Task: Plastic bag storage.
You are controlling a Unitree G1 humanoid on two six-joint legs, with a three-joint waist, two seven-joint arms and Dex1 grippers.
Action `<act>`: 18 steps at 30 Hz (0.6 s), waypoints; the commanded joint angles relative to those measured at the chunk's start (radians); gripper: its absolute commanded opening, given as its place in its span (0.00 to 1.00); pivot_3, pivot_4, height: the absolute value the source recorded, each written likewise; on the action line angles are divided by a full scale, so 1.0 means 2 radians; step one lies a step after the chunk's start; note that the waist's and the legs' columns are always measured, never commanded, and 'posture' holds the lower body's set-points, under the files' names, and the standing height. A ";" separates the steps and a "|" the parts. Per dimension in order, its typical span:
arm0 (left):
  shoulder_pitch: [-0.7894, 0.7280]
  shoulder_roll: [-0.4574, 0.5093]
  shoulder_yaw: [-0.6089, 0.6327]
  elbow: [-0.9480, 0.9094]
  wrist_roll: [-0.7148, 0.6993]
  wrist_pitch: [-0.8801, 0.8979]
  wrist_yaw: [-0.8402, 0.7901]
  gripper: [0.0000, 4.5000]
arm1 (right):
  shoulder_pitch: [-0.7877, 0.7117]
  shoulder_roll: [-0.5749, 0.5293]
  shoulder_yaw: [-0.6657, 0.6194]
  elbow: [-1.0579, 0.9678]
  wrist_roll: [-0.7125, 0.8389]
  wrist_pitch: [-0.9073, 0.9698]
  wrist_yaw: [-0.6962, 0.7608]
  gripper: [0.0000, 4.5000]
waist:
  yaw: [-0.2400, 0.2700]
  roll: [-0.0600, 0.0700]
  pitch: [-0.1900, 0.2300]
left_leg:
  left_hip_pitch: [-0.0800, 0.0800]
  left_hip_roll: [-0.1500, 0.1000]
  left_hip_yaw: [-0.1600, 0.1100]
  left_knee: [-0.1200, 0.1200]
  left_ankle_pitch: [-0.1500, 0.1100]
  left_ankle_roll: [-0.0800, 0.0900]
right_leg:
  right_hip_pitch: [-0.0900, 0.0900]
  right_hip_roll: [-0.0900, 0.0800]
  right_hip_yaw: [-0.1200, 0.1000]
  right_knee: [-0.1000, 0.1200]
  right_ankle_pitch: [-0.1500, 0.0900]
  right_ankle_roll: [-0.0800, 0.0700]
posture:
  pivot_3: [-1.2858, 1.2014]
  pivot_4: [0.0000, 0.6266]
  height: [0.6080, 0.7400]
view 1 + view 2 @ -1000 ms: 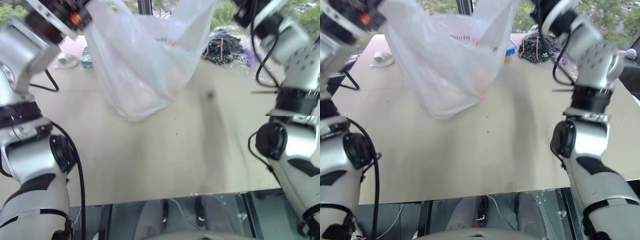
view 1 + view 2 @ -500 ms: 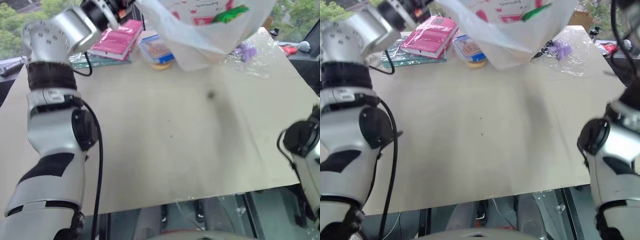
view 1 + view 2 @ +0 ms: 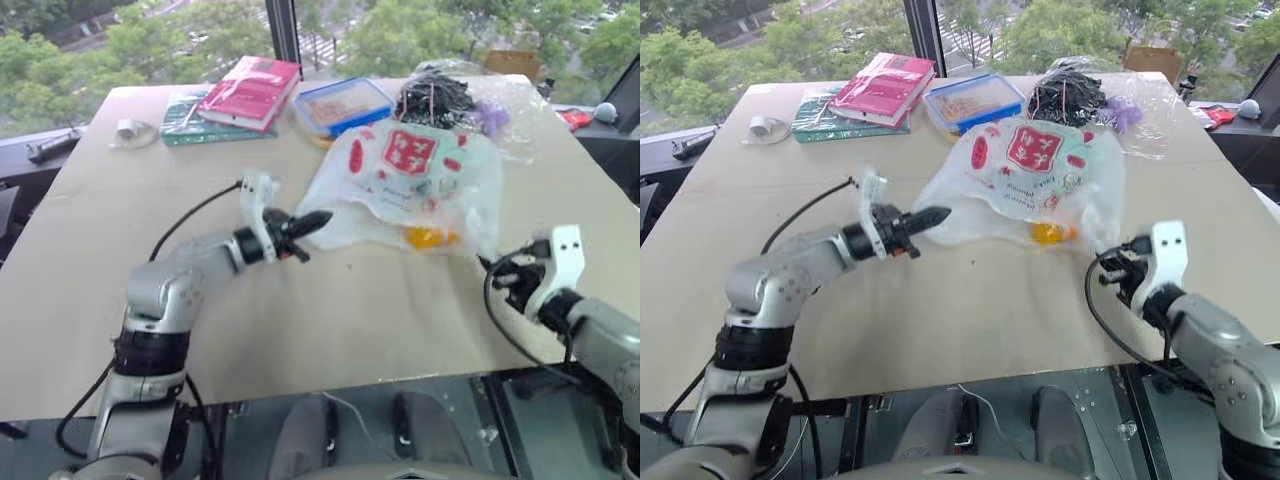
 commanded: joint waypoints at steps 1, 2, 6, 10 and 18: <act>0.022 0.028 0.002 -0.028 0.027 -0.040 -0.046 0.00 | 0.032 -0.027 0.022 -0.015 -0.064 -0.054 0.027 0.00 | 0.002 0.000 0.000 | 0.000 0.000 0.000 0.000 0.000 0.000 | 0.000 0.000 0.000 0.000 0.000 0.000 | 0.52 0.24 1.00; 0.028 0.032 0.003 -0.026 0.029 -0.044 -0.055 0.06 | 0.042 -0.030 0.029 -0.008 -0.083 -0.070 0.031 0.06 | 0.002 0.000 0.000 | 0.000 0.000 0.000 0.000 0.000 0.001 | 0.000 0.000 0.000 0.000 0.000 0.000 | 0.52 0.24 1.00; 0.057 0.036 0.006 -0.041 0.044 -0.066 -0.068 0.40 | 0.062 -0.023 0.047 0.005 -0.131 -0.108 0.036 0.43 | 0.003 0.000 0.000 | -0.004 0.000 -0.001 0.000 0.000 0.000 | -0.003 0.001 0.000 -0.001 0.000 0.000 | 0.52 0.24 1.00; 0.074 0.028 0.014 -0.056 0.057 -0.084 -0.059 0.83 | 0.065 -0.022 0.048 0.000 -0.154 -0.116 0.039 0.87 | 0.004 0.000 0.000 | -0.006 0.000 -0.001 0.001 0.000 0.001 | -0.004 0.001 -0.001 -0.001 0.001 0.002 | 0.52 0.24 1.00; 0.106 0.038 0.037 -0.074 0.065 -0.106 -0.066 0.89 | 0.116 -0.038 0.057 -0.038 -0.200 -0.147 0.068 0.96 | 0.010 0.000 0.000 | -0.006 0.000 -0.001 0.000 -0.001 0.001 | -0.004 0.001 -0.001 -0.001 0.001 0.002 | 0.52 0.24 1.00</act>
